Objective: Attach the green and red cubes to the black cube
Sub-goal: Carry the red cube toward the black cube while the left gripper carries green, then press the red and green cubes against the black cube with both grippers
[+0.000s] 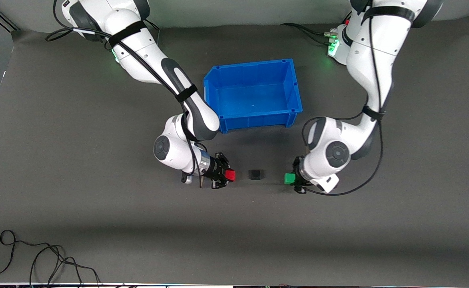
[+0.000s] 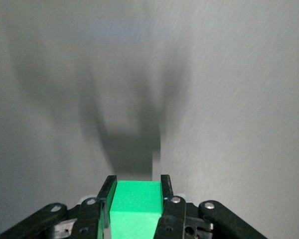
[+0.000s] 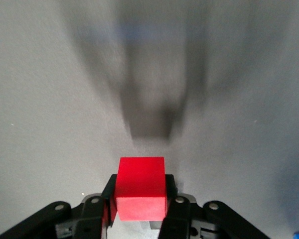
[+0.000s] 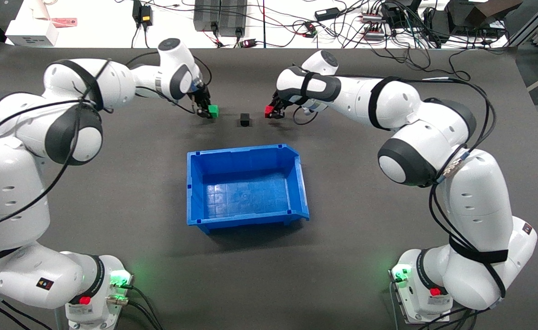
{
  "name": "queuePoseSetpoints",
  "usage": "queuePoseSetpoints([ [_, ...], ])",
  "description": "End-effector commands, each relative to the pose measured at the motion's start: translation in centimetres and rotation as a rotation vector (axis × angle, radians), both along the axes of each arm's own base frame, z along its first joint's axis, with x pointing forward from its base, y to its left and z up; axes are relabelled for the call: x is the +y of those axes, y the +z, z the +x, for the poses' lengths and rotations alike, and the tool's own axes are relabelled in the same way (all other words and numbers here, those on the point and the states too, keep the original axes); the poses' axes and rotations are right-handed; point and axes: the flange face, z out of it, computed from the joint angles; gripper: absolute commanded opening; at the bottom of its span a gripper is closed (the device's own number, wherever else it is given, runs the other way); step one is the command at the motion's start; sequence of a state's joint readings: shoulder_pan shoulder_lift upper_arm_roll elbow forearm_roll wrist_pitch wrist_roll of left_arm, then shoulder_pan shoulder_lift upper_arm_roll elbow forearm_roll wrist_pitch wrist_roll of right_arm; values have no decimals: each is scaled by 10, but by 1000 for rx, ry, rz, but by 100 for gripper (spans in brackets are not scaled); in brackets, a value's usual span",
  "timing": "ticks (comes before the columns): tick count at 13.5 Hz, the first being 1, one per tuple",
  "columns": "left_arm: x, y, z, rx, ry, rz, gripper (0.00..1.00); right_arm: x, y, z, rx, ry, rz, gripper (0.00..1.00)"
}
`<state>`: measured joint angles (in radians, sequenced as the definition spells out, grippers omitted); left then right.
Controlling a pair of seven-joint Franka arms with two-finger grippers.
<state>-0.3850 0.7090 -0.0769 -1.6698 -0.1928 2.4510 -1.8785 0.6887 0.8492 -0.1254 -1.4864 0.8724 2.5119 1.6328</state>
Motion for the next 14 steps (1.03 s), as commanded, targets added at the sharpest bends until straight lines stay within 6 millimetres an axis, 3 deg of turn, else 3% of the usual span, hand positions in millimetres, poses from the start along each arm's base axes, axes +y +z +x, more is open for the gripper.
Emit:
queuePoseSetpoints([
  [1,-24,-4,-9,-2,30,0,0,24,-9,8,-15,-47,17,16],
  [2,-36,-10,-15,7,31,0,0,30,-12,6,-13,-47,17,16],
  [5,-46,-16,-18,-11,34,-10,0,48,-17,3,-22,-29,20,16],
  [8,-57,-25,-24,-26,32,-15,0,52,-21,1,-25,-20,17,16],
  [14,-82,-24,-32,-34,33,-27,0,67,-26,-8,-37,2,10,16],
])
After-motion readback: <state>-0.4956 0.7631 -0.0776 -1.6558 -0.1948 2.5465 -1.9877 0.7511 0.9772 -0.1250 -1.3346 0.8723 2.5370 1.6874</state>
